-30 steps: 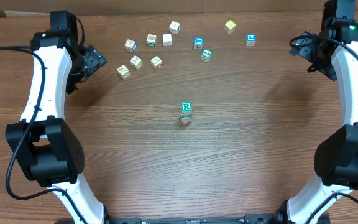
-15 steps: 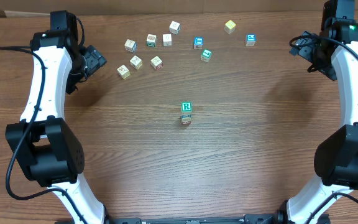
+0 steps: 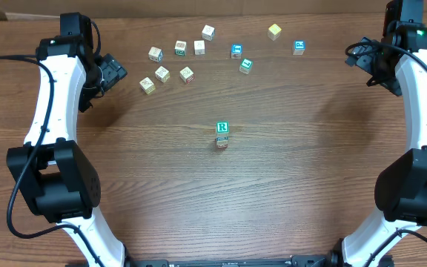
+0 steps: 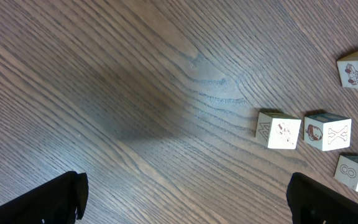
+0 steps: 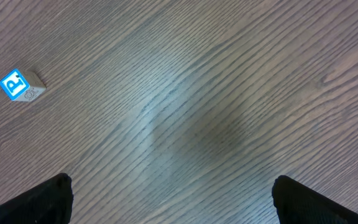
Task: Form a tower
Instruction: 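Swing the right arm over the block stack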
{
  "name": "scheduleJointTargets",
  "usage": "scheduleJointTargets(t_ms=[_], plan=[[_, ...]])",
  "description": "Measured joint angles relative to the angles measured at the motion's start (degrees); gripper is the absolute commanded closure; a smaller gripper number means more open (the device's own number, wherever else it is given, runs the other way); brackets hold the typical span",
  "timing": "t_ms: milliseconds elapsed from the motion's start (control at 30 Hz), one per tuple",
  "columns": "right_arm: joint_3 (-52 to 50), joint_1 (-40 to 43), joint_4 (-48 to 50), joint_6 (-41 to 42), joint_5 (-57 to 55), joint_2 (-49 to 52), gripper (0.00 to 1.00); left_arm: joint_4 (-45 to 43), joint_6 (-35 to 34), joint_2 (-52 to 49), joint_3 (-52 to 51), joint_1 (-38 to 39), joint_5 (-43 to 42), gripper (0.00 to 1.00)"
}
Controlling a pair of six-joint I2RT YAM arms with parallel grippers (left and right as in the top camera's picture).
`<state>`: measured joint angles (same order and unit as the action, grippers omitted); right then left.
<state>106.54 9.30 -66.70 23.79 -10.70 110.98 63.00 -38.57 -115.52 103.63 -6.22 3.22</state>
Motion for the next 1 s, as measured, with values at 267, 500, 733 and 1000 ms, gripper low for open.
scheduleJointTargets(t_ms=[267,500,733,1000], plan=[[0.1,0.0,4.1,-0.8,6.0,0.0,0.37,0.0,0.0,0.0,0.0,0.0,0.0,0.00],[22.4,-9.0,-10.0,-5.3,12.4,-0.6,0.29,0.0,0.0,0.0,0.0,0.0,0.0,0.01],[29.6,-24.2,-24.1,-5.9,13.9,-3.0,0.05,0.0,0.0,0.0,0.0,0.0,0.0,0.00],[29.6,-37.4,-29.8,-3.2,11.8,7.9,0.00,0.0,0.0,0.0,0.0,0.0,0.0,0.00]])
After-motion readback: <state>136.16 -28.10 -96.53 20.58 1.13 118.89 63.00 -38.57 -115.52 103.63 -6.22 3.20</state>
